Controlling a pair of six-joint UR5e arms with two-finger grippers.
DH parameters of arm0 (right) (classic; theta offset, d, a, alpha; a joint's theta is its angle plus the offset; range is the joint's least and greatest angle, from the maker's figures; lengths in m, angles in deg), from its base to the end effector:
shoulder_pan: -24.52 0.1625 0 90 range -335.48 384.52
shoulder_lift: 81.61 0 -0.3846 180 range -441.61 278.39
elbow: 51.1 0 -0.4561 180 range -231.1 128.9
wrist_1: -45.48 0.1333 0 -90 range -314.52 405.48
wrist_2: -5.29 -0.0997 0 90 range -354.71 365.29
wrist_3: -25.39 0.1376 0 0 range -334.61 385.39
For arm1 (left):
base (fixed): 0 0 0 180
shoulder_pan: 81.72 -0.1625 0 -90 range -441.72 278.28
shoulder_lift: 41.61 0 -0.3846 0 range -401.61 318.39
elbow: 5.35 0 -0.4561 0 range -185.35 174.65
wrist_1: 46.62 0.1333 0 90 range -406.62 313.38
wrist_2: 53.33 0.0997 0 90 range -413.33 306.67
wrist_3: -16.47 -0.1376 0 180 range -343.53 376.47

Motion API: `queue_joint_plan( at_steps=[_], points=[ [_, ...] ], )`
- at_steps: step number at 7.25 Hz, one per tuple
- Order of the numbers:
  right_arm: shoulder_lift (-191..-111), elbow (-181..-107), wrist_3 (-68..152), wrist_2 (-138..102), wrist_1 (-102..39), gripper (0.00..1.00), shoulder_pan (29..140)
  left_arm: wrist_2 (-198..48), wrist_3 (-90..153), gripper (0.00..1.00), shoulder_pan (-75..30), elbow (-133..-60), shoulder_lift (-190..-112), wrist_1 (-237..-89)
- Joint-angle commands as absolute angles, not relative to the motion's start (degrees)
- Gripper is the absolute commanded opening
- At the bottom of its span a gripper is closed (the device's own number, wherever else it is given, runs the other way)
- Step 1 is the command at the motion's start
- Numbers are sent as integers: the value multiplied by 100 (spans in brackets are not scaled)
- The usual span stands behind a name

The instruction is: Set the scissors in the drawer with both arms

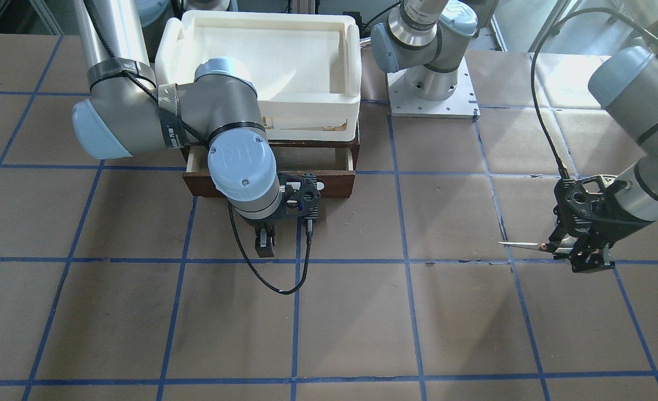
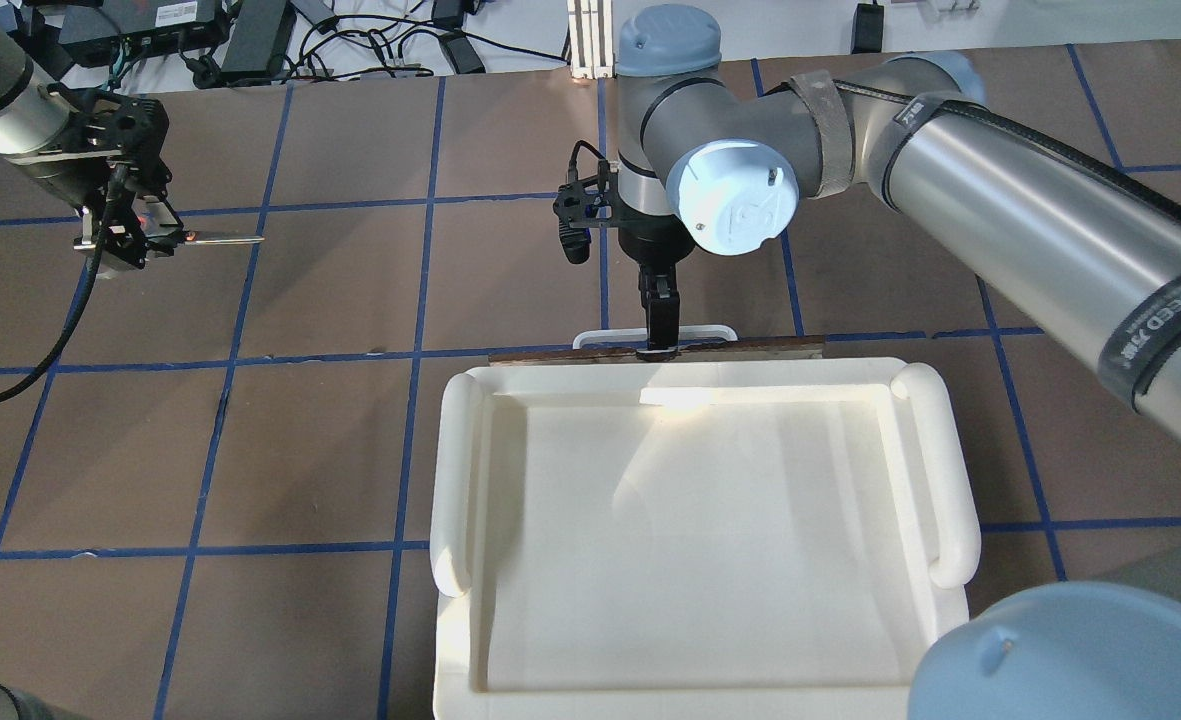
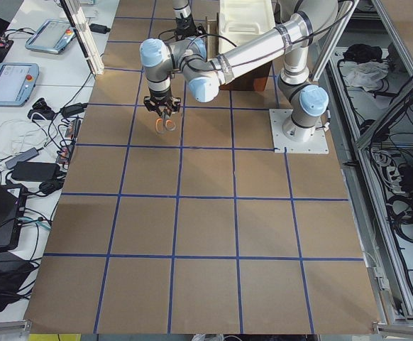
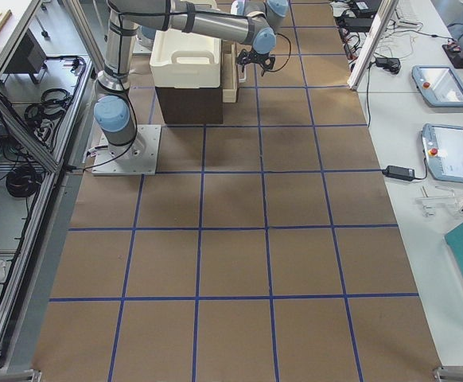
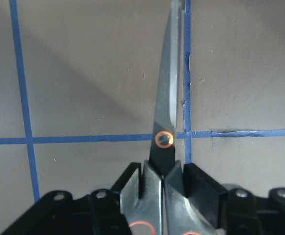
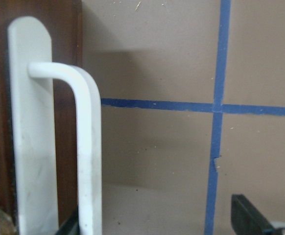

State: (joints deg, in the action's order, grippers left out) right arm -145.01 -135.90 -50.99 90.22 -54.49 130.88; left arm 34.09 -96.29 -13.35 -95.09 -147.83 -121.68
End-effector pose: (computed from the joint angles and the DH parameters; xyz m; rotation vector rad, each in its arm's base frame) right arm 0.3276 -0.5994 0.1859 -2.1330 2.0515 0.1909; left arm 0.1074 -0.6493 0.2672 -2.2183 -2.1758 0.0538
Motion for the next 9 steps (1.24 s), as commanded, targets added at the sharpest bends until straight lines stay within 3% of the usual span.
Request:
queue_joint_plan(
  at_steps=[1, 9],
  points=[
    [-14314, -13425, -5099, 9019, -5471, 100, 13086, 3579, -9630, 0, -1334, -9508, -14778, -12167],
    [-14103, -12986, -5195, 9010, -5471, 100, 12972, 3553, -9630, 0, -1352, -9543, -14839, -12159]
  ],
)
